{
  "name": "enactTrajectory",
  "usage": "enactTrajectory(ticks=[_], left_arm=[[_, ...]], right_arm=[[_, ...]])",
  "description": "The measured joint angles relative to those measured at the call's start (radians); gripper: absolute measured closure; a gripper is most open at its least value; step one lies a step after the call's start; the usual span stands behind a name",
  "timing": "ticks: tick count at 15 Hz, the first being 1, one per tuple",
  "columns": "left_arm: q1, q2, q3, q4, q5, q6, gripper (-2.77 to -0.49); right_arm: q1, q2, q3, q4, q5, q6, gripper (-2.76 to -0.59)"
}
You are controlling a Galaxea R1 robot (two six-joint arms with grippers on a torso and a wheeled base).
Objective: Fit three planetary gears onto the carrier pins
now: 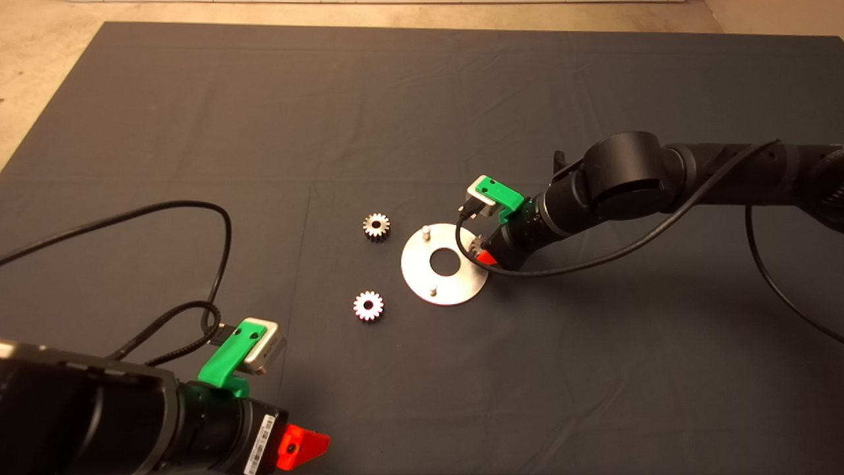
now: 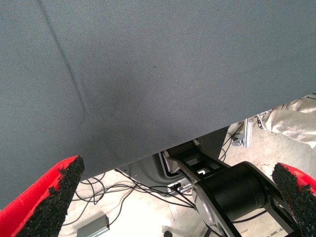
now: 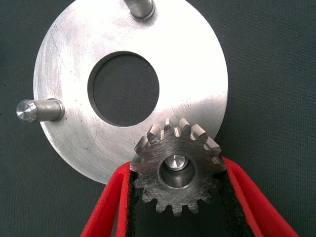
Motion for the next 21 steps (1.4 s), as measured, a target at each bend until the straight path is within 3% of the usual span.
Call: enactTrajectory(ticks=[8,21], left_arm=[[0.0,0.001,0.0,0.0,-0.001,0.0,-2.76],[0.0,0.001,0.0,0.0,-0.014,-0.008,-2.76]], right_arm=[[0.0,0.009,-0.003,-0.001,-0.007,-0.001,-1.03],[-0.008,0.012,-0.01,-0.001,-0.003,-0.011,-1.45]])
